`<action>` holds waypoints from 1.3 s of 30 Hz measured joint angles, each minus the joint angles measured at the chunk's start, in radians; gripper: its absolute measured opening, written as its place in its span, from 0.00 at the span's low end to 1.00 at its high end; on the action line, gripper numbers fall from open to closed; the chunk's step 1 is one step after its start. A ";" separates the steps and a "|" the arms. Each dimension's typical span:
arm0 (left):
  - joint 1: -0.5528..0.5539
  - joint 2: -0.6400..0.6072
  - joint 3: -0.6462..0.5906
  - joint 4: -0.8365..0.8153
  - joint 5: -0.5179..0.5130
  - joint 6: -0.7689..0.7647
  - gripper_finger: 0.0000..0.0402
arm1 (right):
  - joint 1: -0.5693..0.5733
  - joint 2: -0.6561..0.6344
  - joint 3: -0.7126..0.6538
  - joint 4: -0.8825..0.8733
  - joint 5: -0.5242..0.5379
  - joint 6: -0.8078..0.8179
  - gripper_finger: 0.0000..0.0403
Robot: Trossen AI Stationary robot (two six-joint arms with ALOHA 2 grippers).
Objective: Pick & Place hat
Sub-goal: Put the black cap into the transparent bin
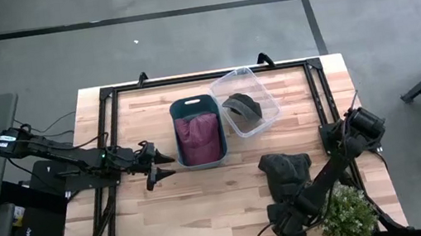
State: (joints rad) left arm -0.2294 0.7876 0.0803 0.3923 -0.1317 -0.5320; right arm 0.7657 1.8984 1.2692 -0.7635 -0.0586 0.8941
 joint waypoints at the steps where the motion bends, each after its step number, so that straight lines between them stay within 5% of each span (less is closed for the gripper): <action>1: 0.000 0.000 0.000 0.000 0.000 0.000 0.61 | 0.001 0.000 0.006 0.000 0.001 -0.002 0.43; 9: 0.000 0.000 0.000 0.000 0.000 0.000 0.61 | 0.001 0.000 0.025 0.153 -0.083 -0.002 0.43; 18: 0.000 0.000 0.000 0.000 0.000 0.000 0.61 | -0.023 0.000 0.026 0.351 -0.028 -0.051 0.43; 25: 0.000 0.000 0.000 0.000 0.000 0.000 0.61 | -0.033 0.000 0.044 0.061 -0.009 -0.031 0.37; 33: 0.000 0.000 0.000 0.000 0.000 0.000 0.61 | 0.025 0.046 0.270 -0.336 0.242 -0.090 0.28; 39: 0.000 0.000 0.000 0.000 0.000 0.000 0.61 | 0.033 0.180 0.370 -0.423 0.056 -0.165 0.32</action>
State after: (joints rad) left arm -0.2291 0.7872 0.0803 0.3920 -0.1316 -0.5320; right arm 0.7986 2.0784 1.6390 -1.1864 -0.0022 0.7295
